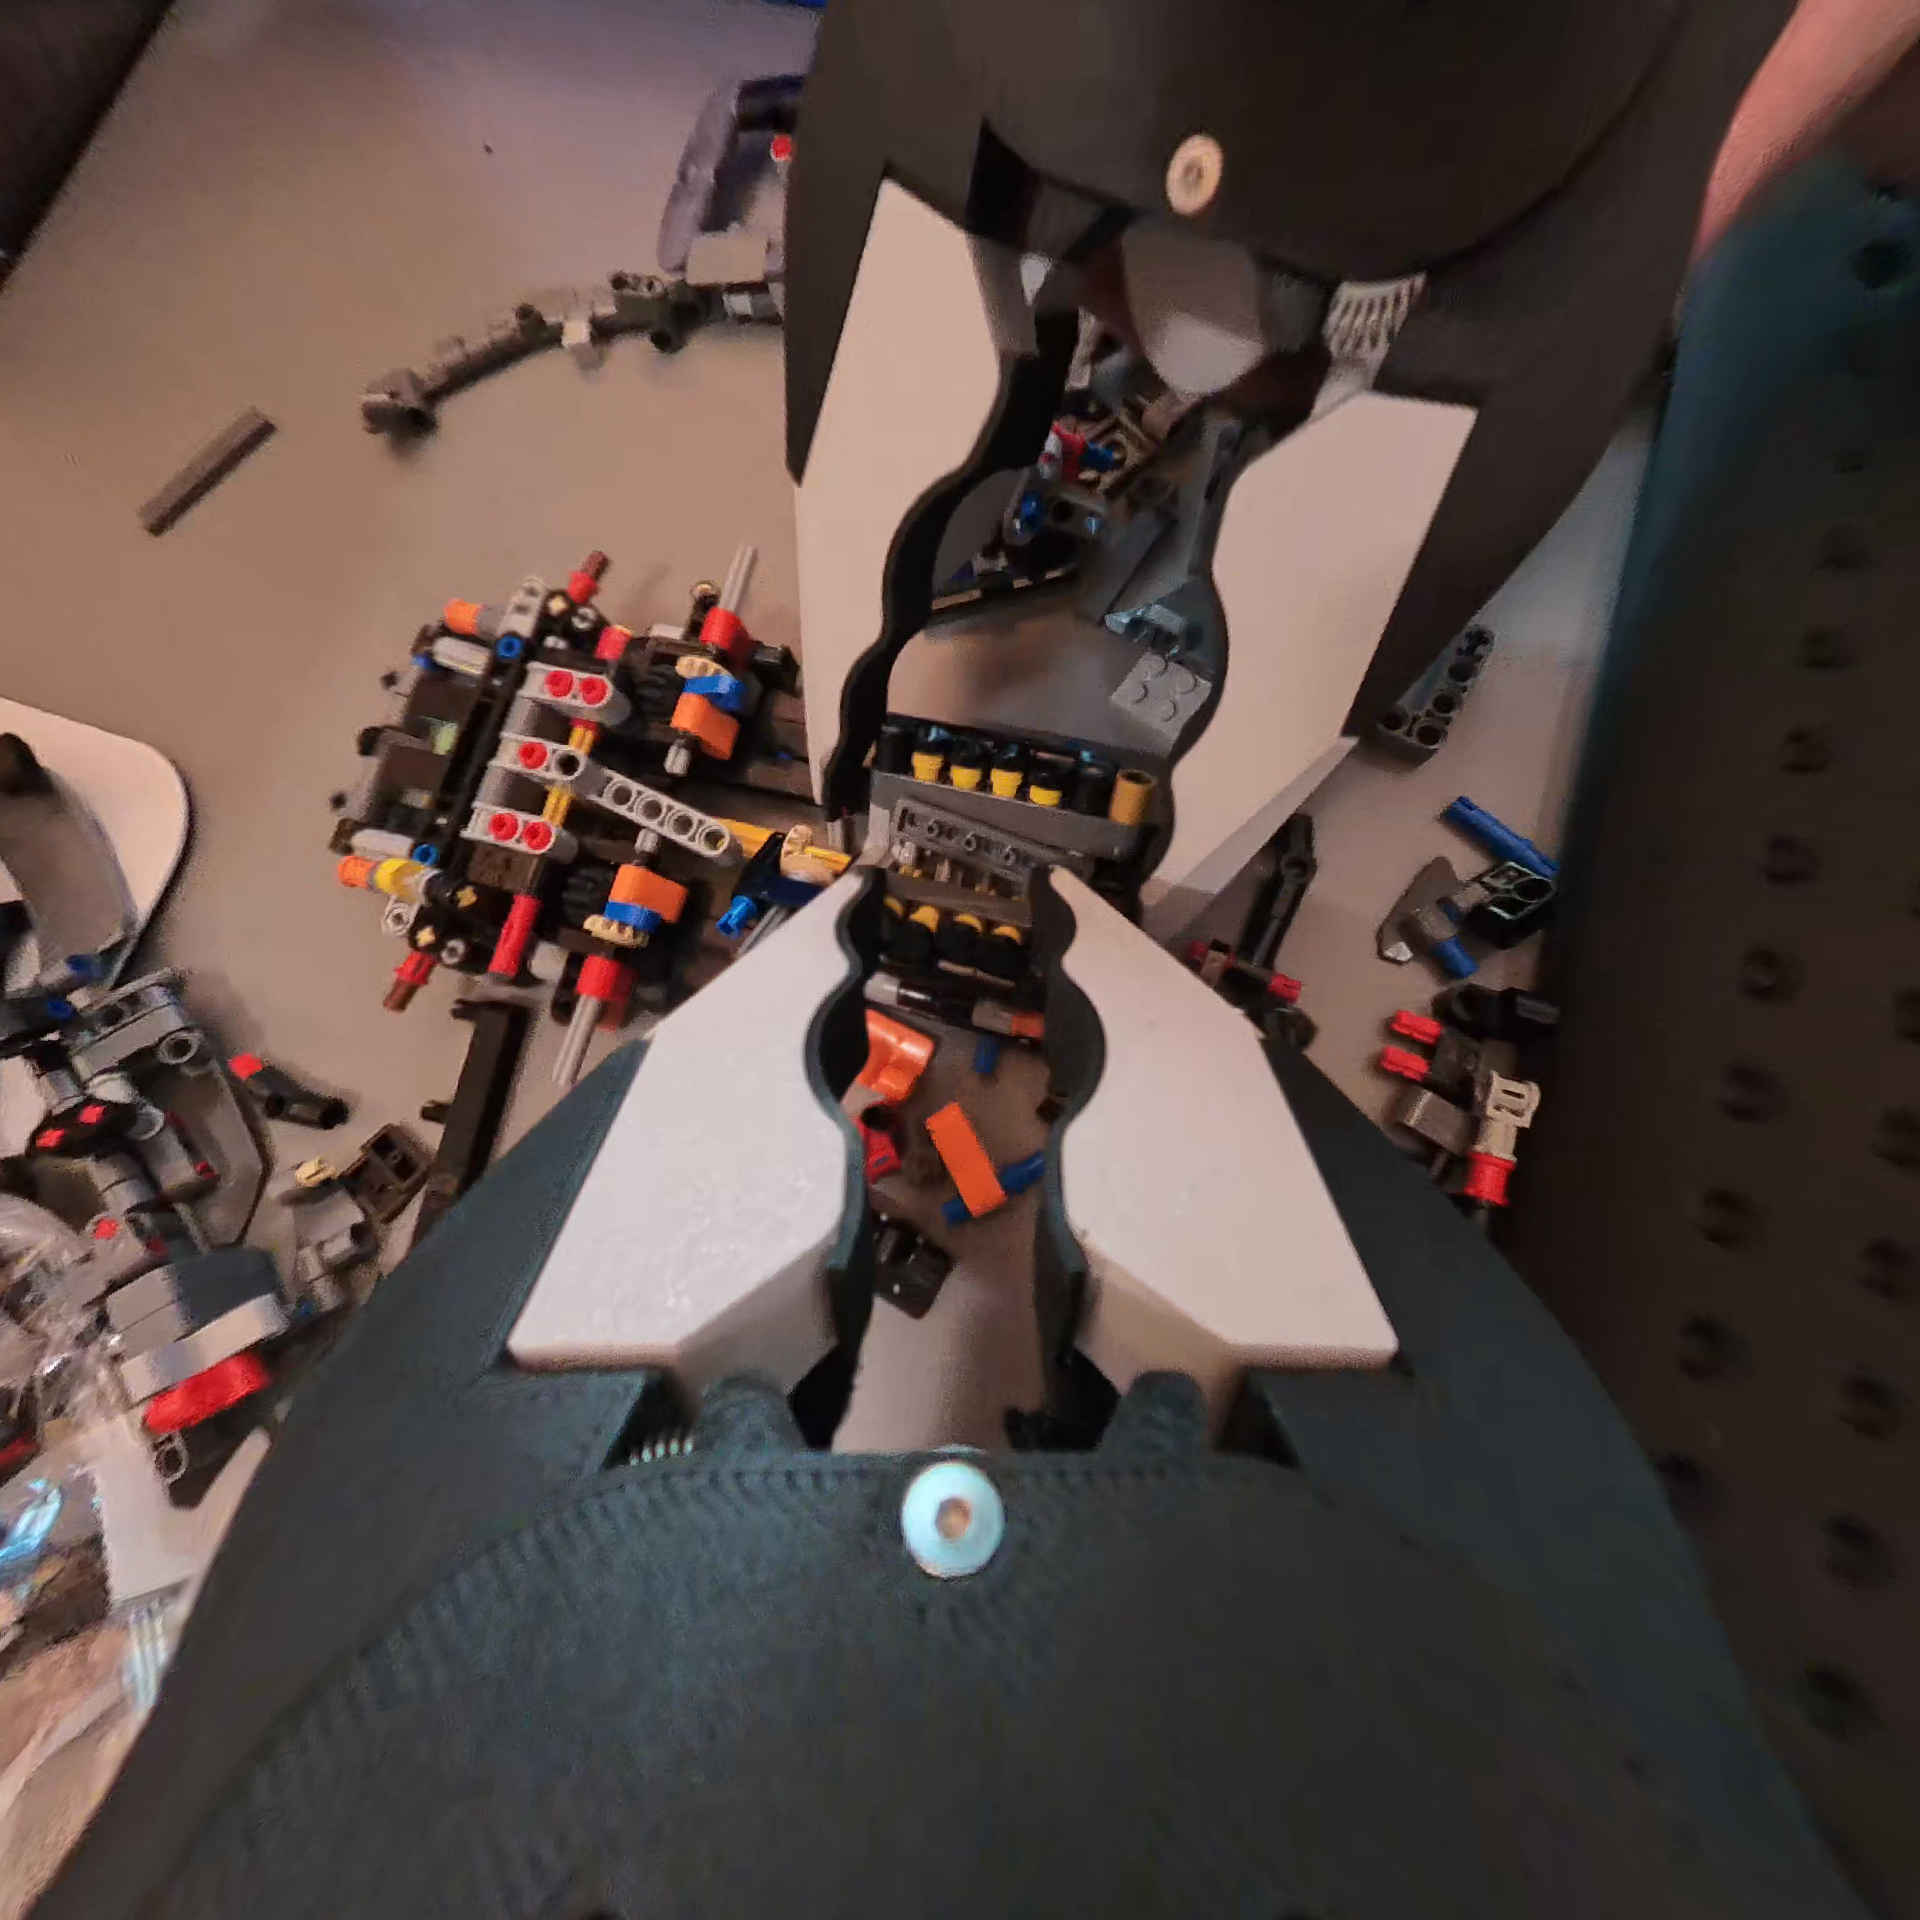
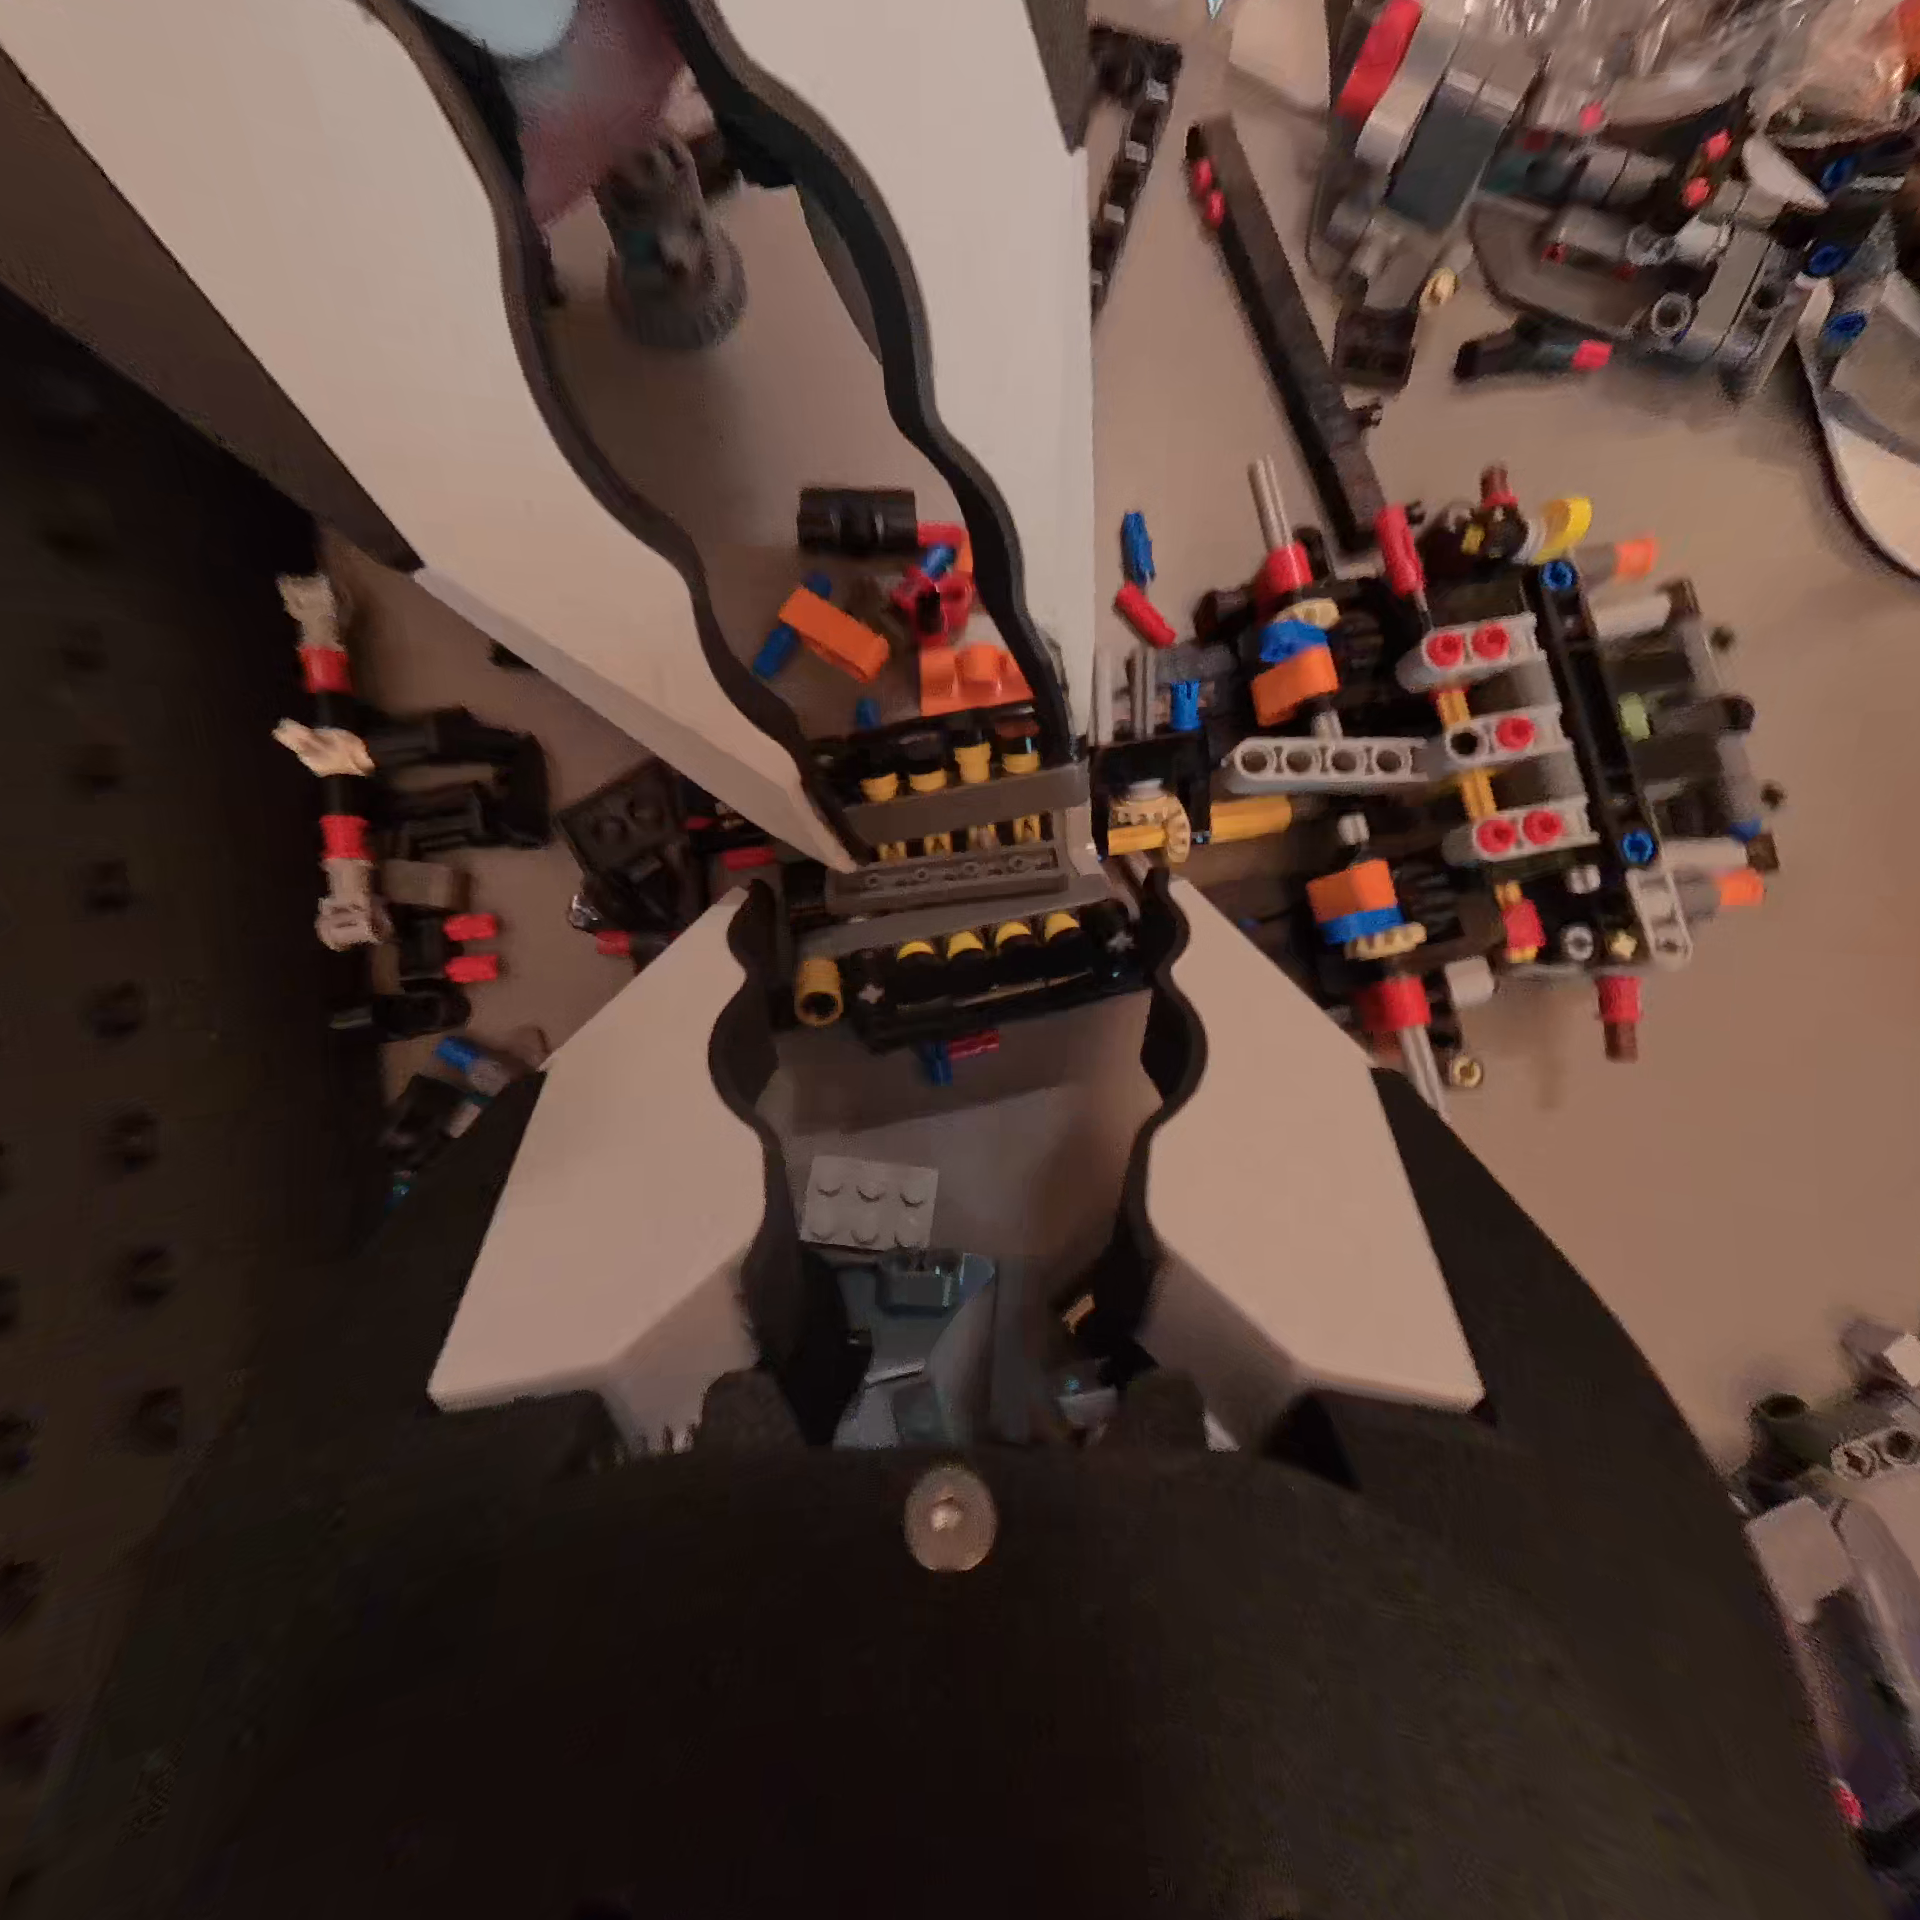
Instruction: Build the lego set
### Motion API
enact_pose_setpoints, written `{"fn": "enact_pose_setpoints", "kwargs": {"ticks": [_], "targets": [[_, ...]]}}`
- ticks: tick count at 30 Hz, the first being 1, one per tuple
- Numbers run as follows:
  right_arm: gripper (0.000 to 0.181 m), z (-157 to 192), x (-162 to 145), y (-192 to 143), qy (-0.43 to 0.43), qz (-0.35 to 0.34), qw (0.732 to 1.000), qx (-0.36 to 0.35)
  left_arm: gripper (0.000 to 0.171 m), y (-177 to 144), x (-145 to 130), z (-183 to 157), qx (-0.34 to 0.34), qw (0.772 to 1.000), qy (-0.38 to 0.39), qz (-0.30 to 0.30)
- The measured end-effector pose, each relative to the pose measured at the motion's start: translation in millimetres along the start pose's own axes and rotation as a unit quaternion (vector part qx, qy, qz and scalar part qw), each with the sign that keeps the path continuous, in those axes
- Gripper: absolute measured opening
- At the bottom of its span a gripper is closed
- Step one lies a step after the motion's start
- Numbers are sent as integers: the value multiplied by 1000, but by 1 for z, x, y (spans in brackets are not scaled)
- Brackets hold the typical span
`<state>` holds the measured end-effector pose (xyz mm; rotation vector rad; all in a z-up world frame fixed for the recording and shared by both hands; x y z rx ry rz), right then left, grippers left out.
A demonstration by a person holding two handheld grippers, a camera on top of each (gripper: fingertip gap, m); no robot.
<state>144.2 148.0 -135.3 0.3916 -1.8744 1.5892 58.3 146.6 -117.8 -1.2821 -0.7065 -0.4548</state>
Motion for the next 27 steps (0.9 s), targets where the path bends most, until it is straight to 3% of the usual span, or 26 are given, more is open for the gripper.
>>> {"fn": "enact_pose_setpoints", "kwargs": {"ticks": [6,22,27], "targets": [[65,3,0,0,-10,-1,1000,7,1,3,-1,0,23,1000,11,7],[64,11,5,0,6,8,1000,-20,0,8,-6,-2,49,998,36,11],[64,16,7,0,-12,20,998,-57,0,6,-6,1,60,998,31,8]]}}
Point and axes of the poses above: each gripper's, where its closed fingertips meet, y out along the fingers, x out of its top, z = x × y across the jaws, the point moved 7 cm from there along -y, back along the fingers, and after that the axes turned 1 degree about -y, right-handed, at the moved point
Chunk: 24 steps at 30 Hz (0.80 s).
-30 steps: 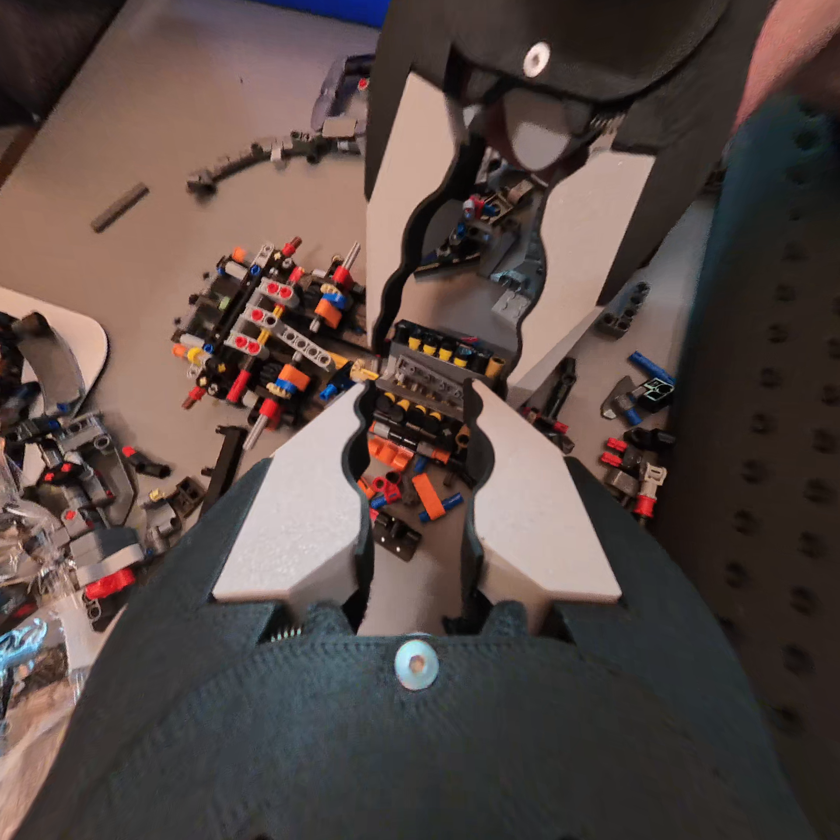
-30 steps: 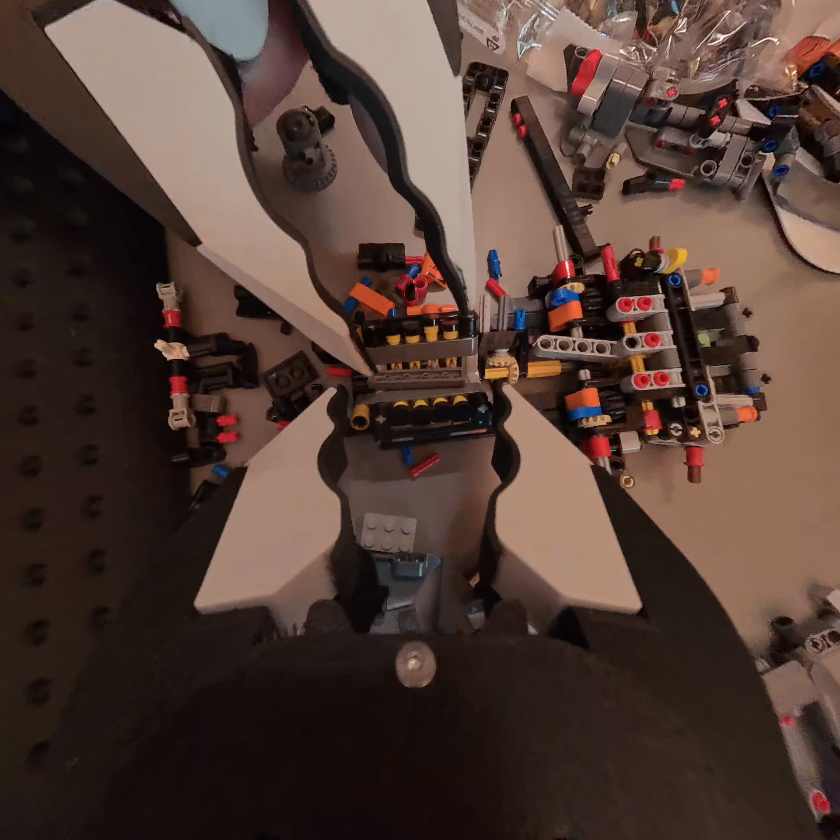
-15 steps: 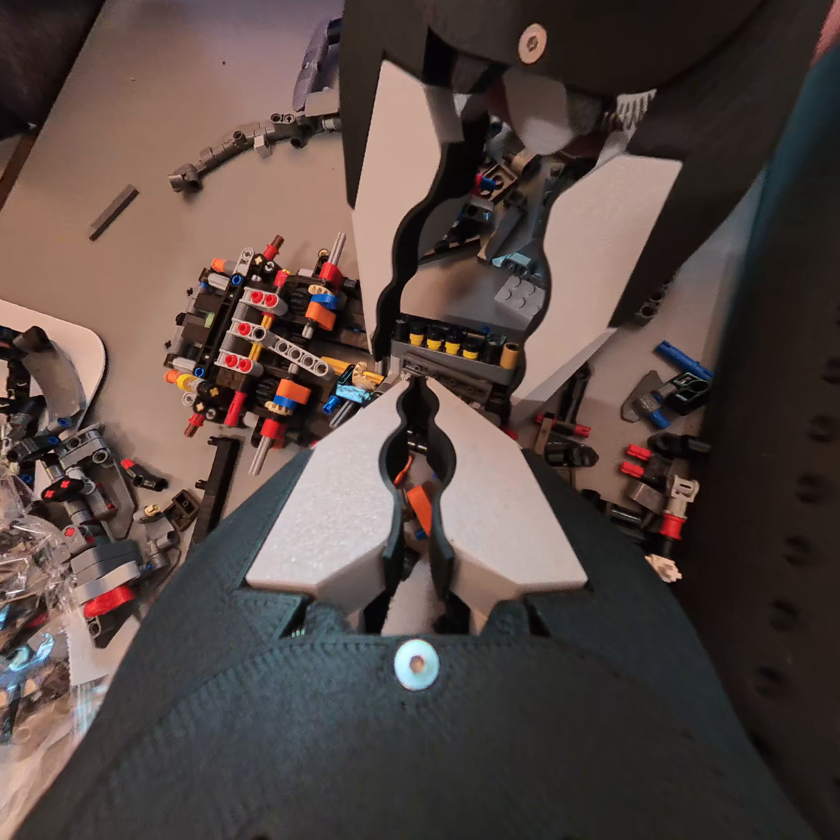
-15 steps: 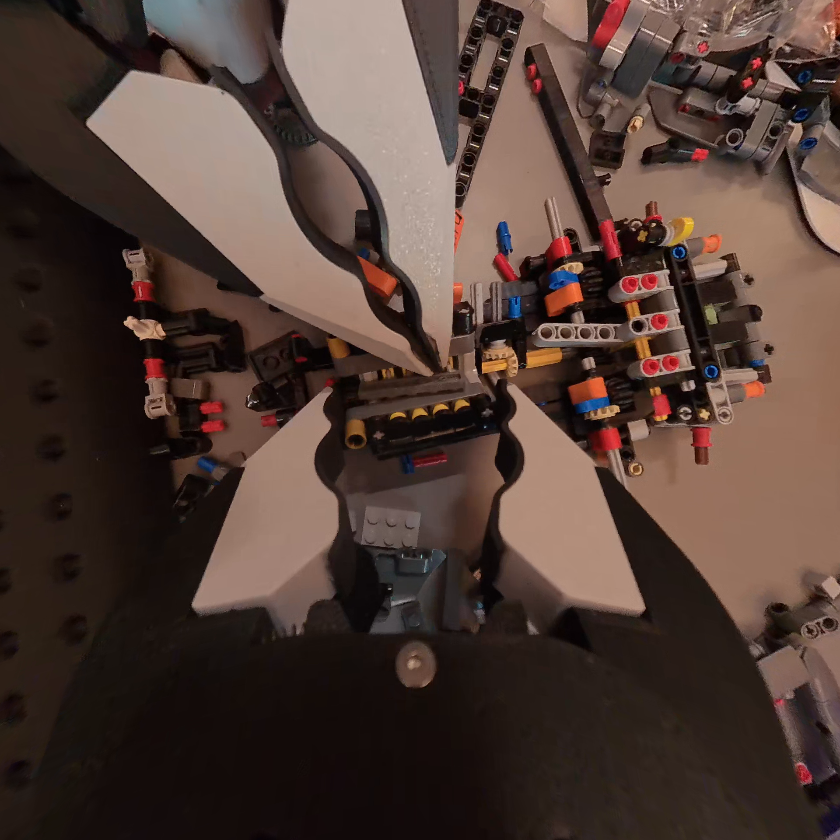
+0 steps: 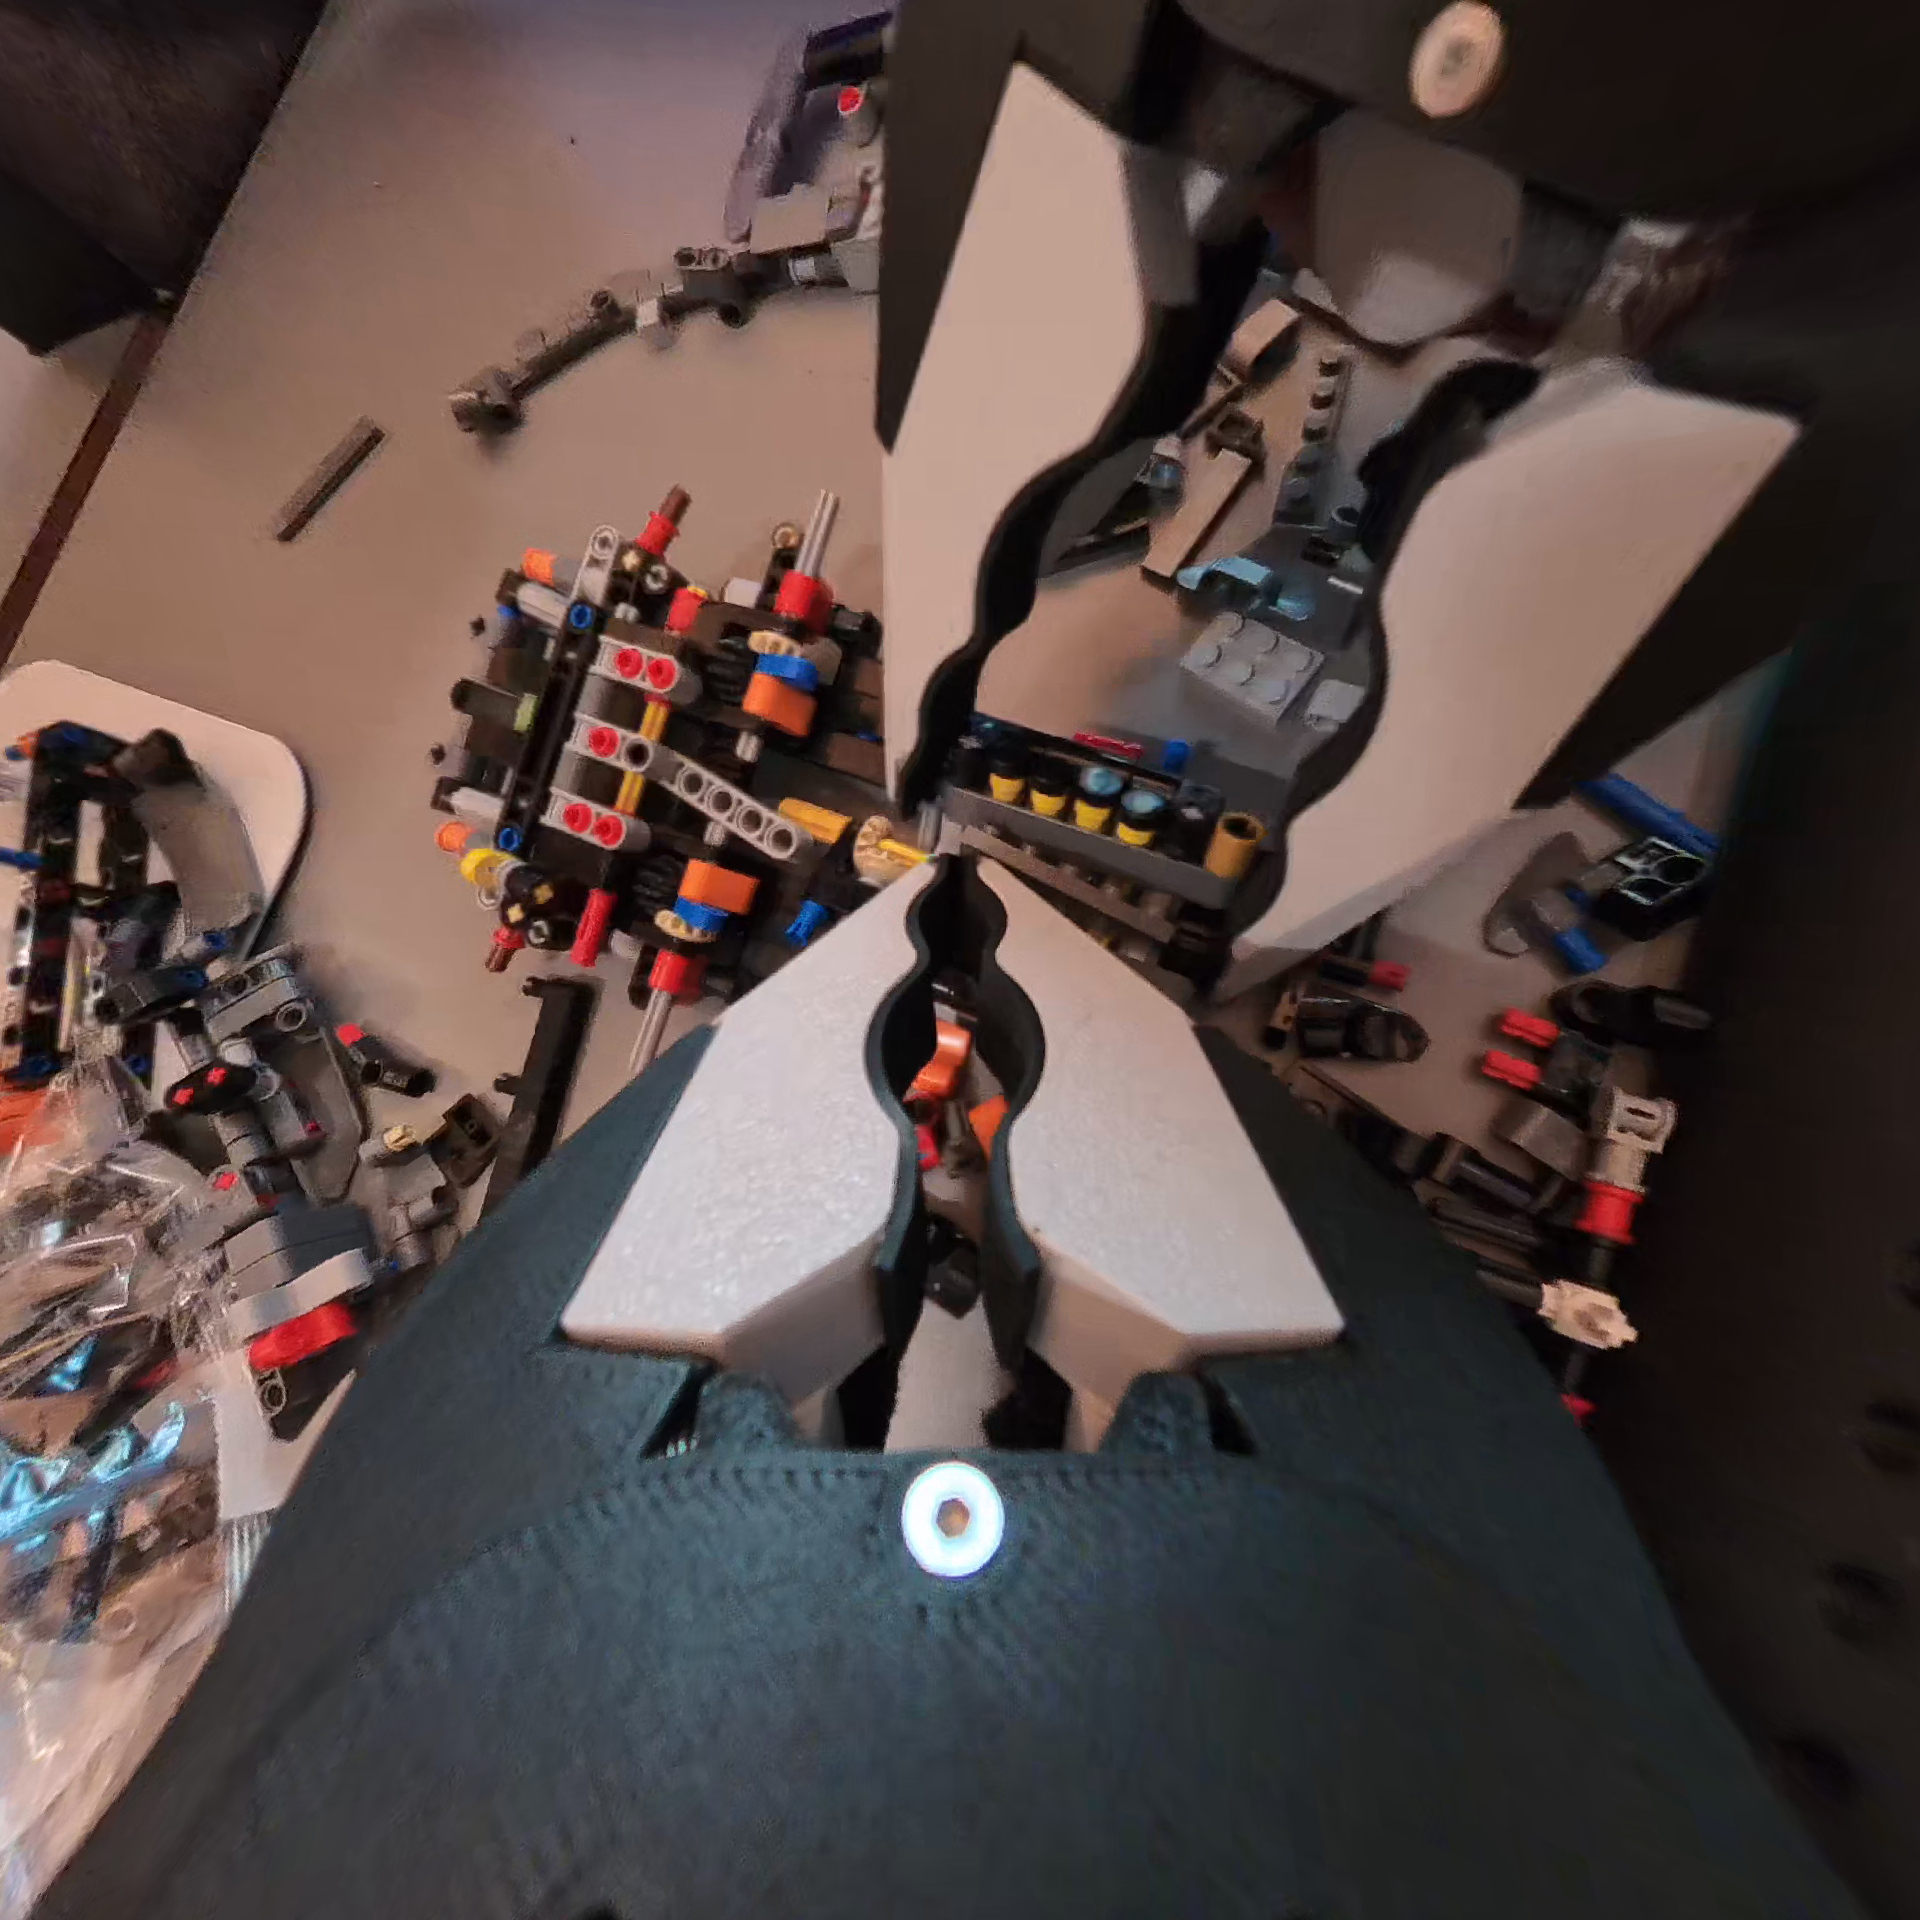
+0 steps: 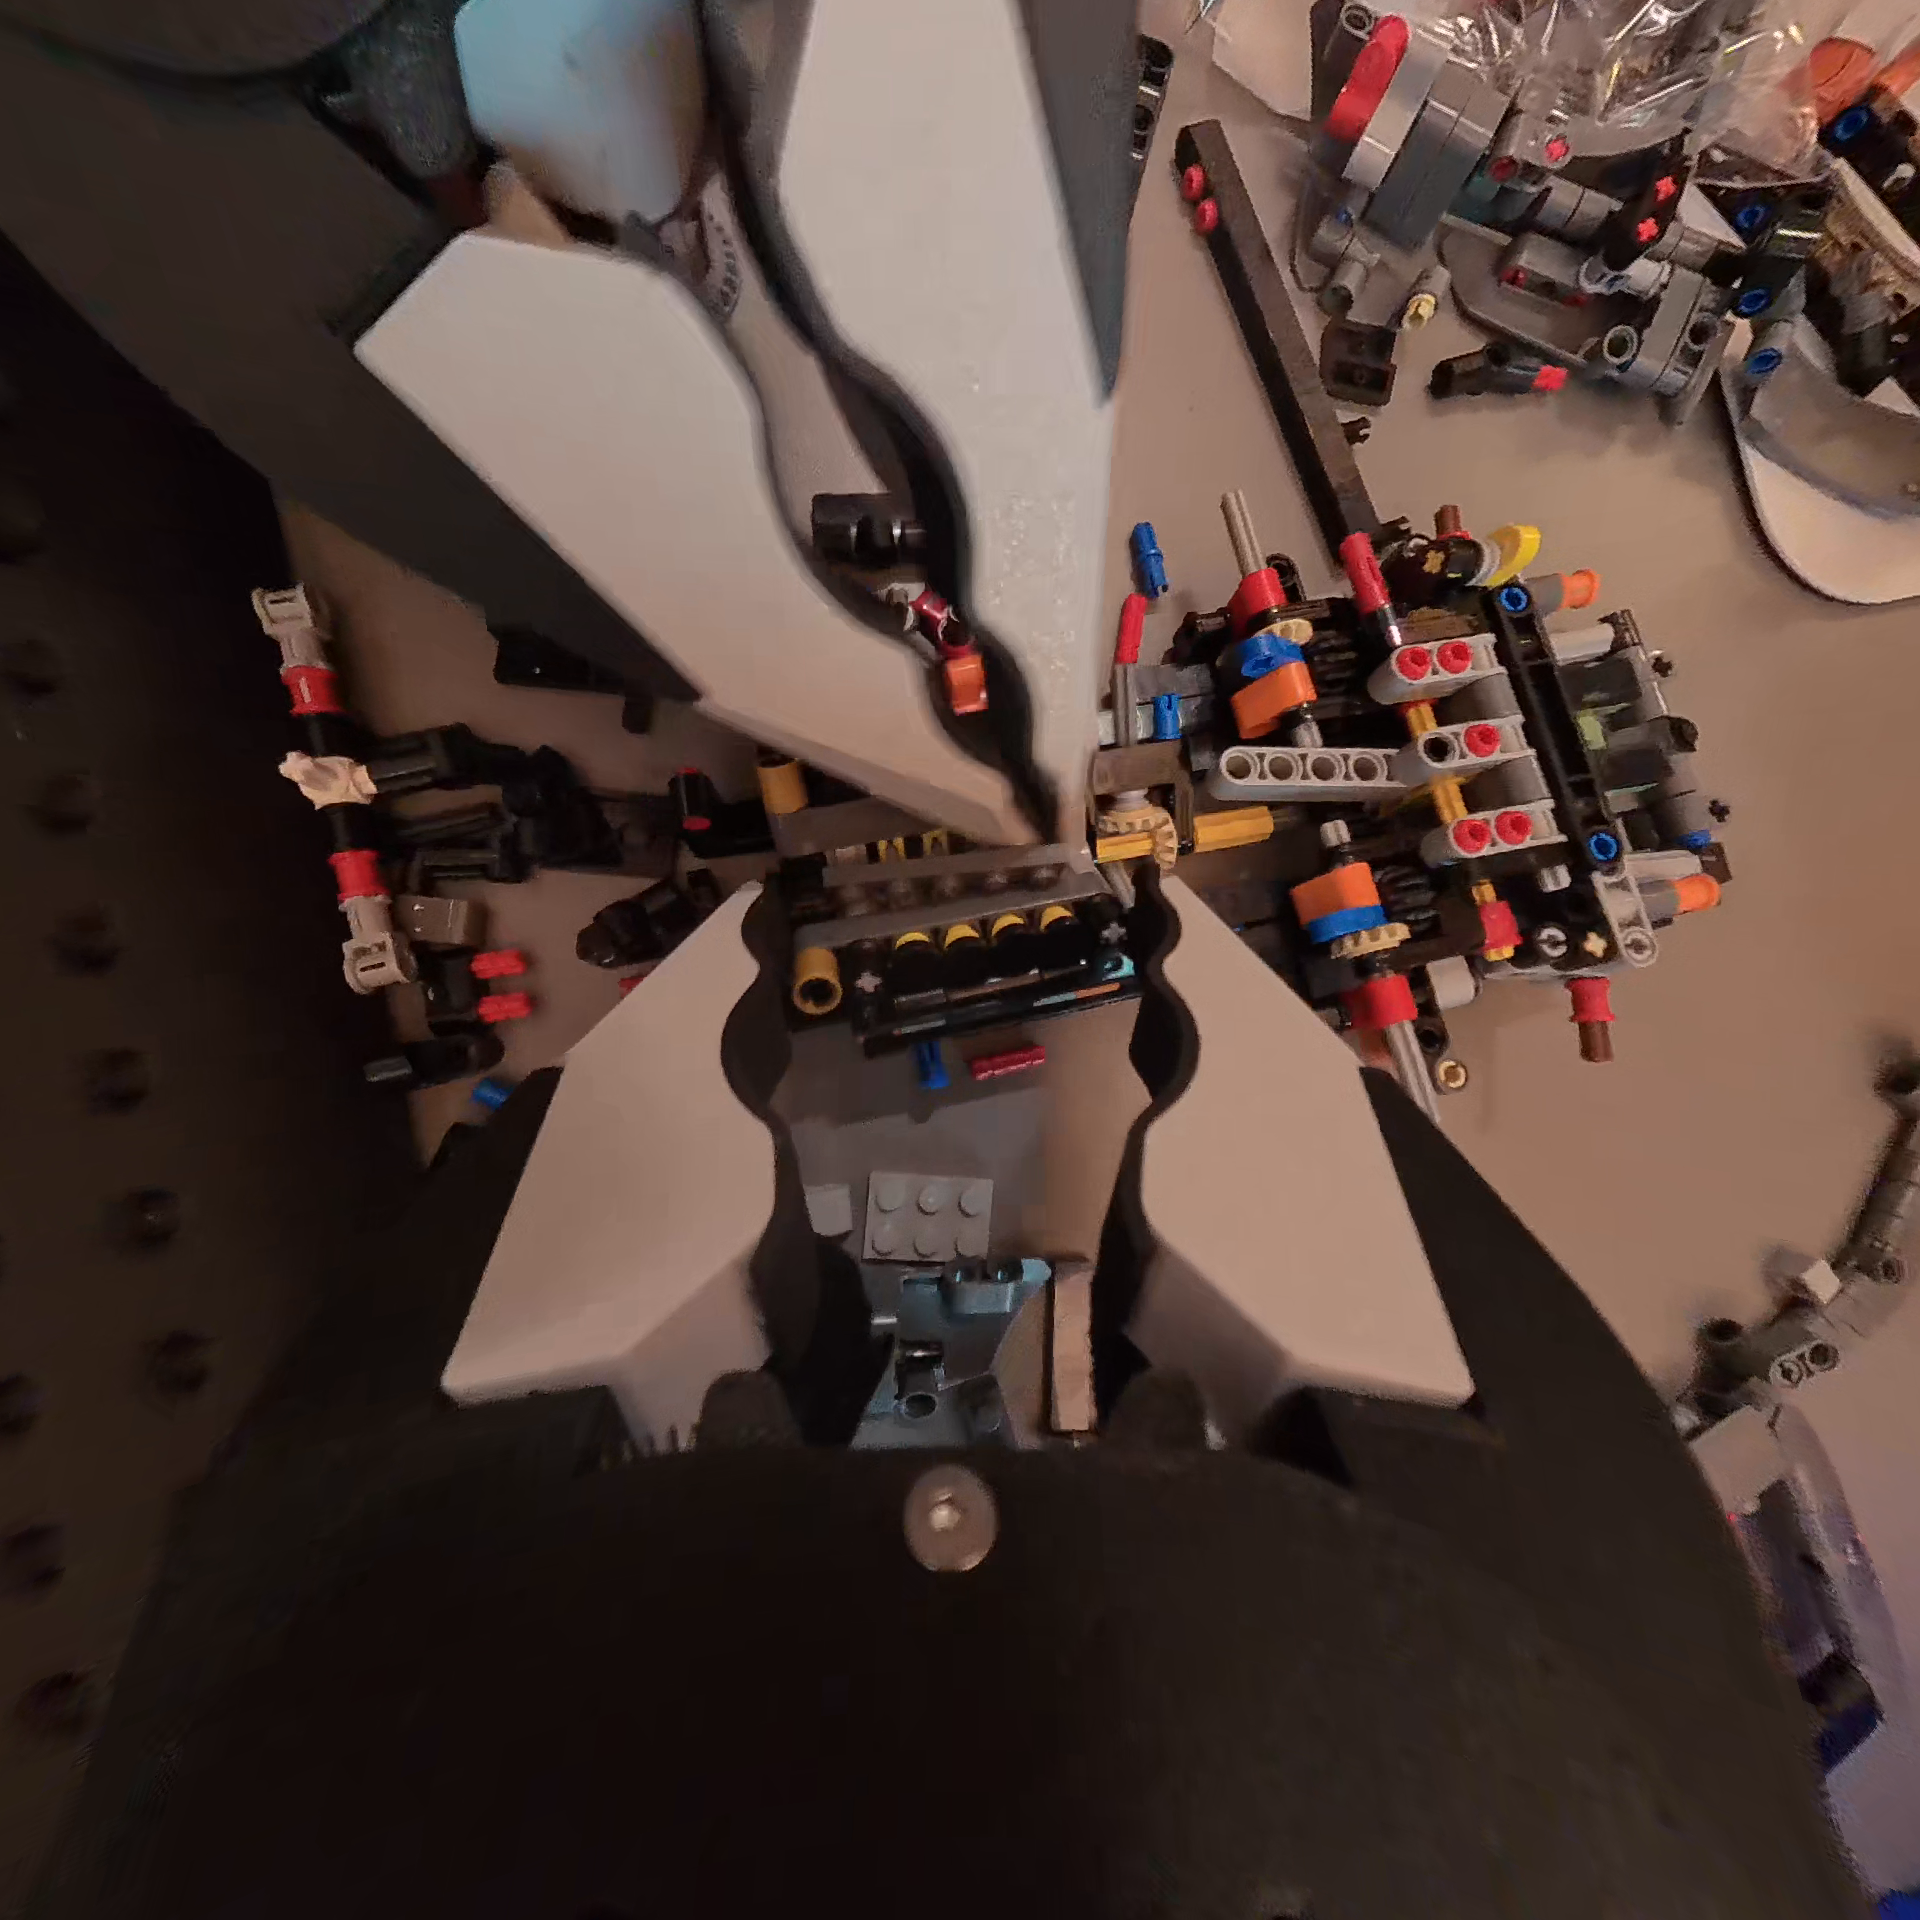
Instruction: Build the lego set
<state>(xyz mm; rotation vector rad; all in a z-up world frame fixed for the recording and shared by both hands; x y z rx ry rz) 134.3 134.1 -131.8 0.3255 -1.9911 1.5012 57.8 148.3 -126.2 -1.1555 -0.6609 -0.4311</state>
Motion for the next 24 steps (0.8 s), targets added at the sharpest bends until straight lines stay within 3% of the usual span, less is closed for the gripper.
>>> {"fn": "enact_pose_setpoints", "kwargs": {"ticks": [11,13,17,24], "targets": [[63,7,9,-1,-94,27,991,-97,0,-2,1,5,-1,1000,-23,-13],[63,4,6,0,-65,17,995,-71,0,1,-1,3,-5,1000,-18,-4],[63,-8,-3,-3,75,-48,993,81,0,3,-2,4,-9,1000,-14,0],[63,-10,-7,-1,28,-39,994,97,0,3,-12,12,-4,999,-36,24]]}}
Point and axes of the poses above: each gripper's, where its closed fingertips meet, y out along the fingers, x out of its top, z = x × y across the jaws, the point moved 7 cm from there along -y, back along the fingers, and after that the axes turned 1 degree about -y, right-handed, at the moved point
